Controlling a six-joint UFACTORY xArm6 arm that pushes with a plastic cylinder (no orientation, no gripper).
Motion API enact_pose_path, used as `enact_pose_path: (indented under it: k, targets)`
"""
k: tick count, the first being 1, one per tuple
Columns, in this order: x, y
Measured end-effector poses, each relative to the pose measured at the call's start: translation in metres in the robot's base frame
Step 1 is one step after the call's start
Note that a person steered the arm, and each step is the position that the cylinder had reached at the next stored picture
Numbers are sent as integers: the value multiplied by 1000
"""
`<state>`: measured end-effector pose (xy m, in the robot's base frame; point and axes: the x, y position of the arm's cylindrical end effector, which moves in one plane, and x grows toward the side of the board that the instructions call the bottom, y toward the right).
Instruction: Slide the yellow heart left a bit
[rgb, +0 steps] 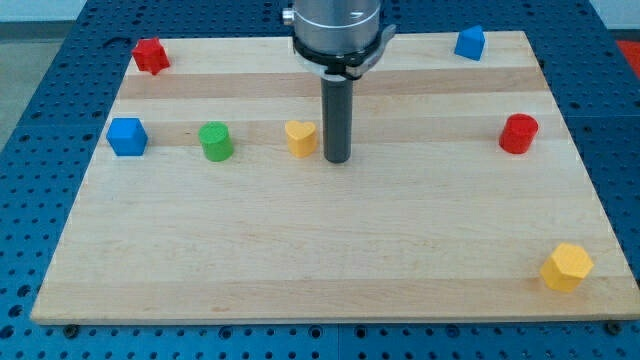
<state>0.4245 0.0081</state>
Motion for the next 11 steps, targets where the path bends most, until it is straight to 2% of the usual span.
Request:
enact_pose_path:
  k: [2,5,6,8,11]
  targets:
    - [-44,0]
    - [-47,-29]
    - [-64,-19]
    - [-60,15]
    - [-39,15]
